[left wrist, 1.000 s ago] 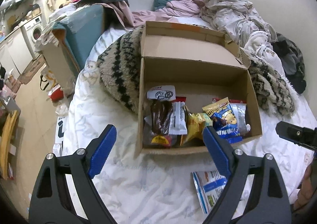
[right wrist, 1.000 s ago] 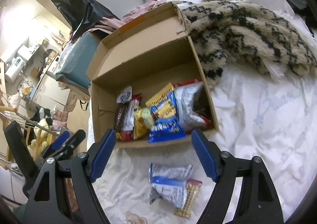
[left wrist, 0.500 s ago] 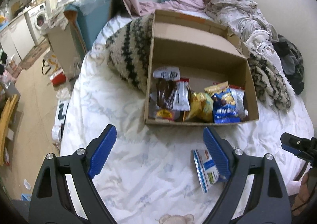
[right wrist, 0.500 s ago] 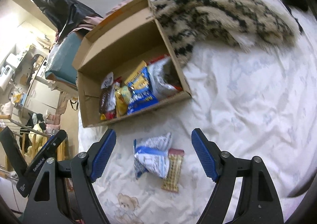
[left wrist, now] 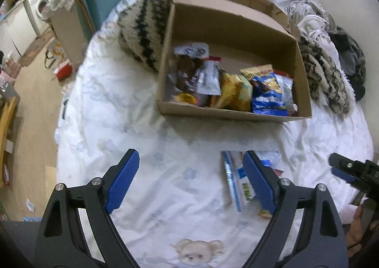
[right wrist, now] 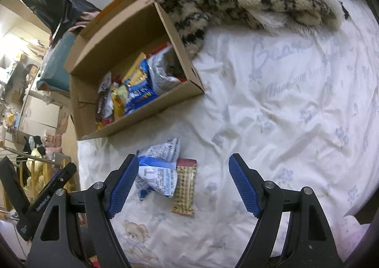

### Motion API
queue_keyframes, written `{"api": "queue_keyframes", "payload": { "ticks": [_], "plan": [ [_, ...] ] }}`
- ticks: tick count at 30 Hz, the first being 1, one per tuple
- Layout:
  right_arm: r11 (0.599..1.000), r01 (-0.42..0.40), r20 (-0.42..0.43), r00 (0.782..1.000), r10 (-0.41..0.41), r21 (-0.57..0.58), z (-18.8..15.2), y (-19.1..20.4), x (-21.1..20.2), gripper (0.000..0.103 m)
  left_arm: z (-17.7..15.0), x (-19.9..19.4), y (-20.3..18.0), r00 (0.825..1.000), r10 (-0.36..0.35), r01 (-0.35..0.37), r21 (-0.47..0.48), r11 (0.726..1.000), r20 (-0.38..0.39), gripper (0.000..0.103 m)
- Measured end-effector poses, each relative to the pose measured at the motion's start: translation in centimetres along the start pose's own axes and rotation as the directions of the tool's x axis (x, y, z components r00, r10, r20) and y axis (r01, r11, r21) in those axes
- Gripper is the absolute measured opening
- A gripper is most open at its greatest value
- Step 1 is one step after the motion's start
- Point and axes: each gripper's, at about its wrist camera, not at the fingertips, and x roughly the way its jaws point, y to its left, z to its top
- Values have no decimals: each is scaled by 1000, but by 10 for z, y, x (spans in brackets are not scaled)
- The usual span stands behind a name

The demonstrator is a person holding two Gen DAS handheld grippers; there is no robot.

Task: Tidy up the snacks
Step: 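Grasp the blue-white chip bag with the left tool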

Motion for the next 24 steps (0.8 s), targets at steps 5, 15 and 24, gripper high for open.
{"api": "queue_keyframes", "payload": {
  "ticks": [5,15,24],
  "plan": [
    [995,-30,2,1000,30,93,7,-11,2,81,-1,20,-35,997,-25,27,15,1000,-78,87],
    [964,-107,50,994,98,245,17,-39,-11,81,-23,120,-101,922,37,-32,20,999,-386,87],
    [970,-108,32,994,103,216,19,-30,-7,81,-35,133,-89,911,-8,9,0,1000,-412,55]
  ]
}}
